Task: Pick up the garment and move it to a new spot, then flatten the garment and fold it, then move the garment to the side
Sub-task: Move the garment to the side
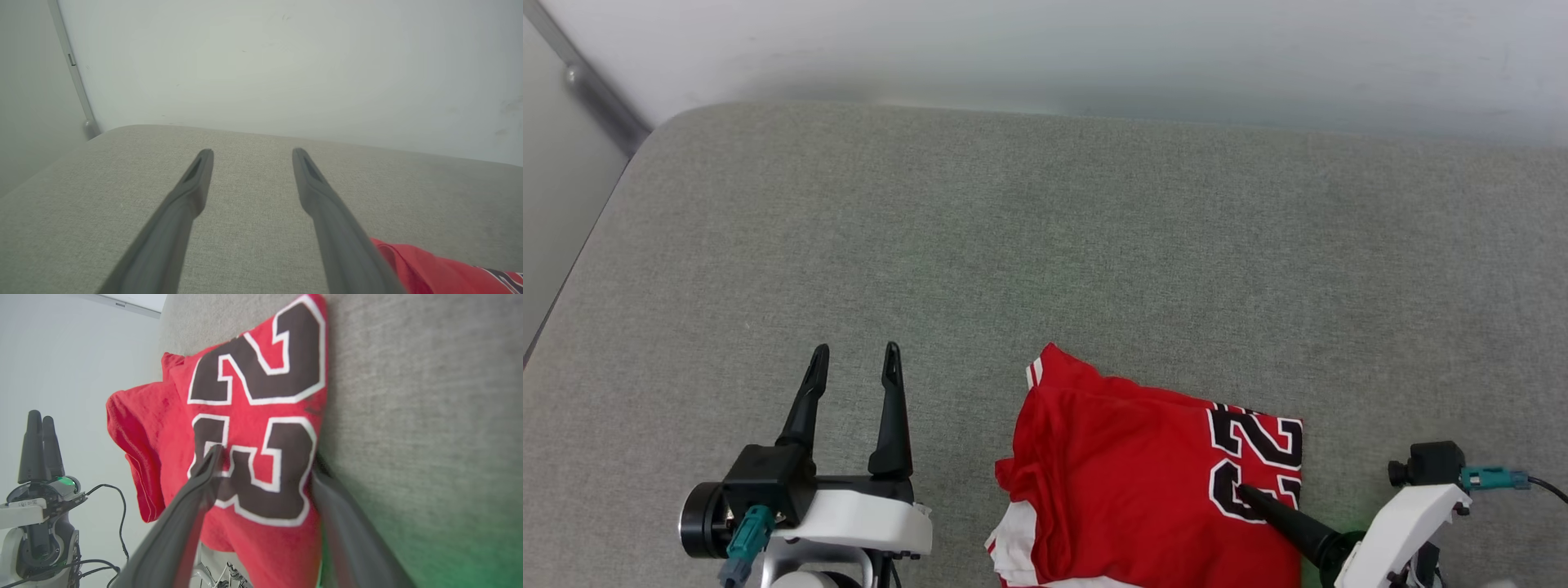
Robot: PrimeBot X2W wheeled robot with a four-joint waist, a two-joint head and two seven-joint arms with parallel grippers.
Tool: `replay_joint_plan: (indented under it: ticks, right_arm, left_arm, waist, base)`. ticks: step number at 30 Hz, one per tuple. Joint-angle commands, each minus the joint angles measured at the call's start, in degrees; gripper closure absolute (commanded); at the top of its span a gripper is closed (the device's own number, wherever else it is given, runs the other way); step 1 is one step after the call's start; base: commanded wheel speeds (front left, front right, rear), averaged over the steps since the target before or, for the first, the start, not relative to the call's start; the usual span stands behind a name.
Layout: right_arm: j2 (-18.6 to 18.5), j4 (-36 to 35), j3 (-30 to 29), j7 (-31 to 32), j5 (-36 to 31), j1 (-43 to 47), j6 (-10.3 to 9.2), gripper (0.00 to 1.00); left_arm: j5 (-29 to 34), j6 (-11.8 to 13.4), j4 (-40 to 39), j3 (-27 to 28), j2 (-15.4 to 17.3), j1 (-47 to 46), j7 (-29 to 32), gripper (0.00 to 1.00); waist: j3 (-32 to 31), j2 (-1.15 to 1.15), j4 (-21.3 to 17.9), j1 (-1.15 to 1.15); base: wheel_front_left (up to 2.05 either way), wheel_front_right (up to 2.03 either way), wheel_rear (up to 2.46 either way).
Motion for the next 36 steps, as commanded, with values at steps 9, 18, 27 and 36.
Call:
replay_joint_plan:
  ticks: [9, 18, 27, 36]
  right_arm:
    - [-4.1, -0.8, 6.3, -5.9, -6.5, -3.5, -0.09, 1.00]
    - [-6.2, 2.0, 7.9, -7.5, -23.7, -8.3, -0.08, 1.00]
    - [-7.7, 4.5, 8.0, -7.6, -30.0, -18.0, -0.08, 1.00]
    - [-5.6, 14.9, 6.7, -18.2, -29.7, -28.5, -0.08, 1.00]
  left_arm:
    - [1.6, -1.4, 1.4, 2.0, -0.4, 0.9, -0.1, 0.00]
    - [2.3, -1.9, 0.2, 2.8, 0.0, 2.1, -0.1, 0.00]
    - [4.3, -3.7, -2.8, 0.6, 2.5, -2.5, 2.4, 0.00]
    - [7.2, -4.9, -6.6, -1.6, 4.6, -9.4, 7.3, 0.00]
  waist:
    - [-3.3, 0.00, -2.3, 0.00]
    - [-5.1, 0.00, -13.3, 0.00]
    - [2.2, 0.00, -34.1, 0.00]
    - [11.8, 0.00, -40.7, 0.00]
  base:
    - [0.00, 0.00, 0.00]
    - [0.00, 0.00, 0.00]
    - [0.00, 0.00, 0.00]
    - [0.00, 0.00, 0.00]
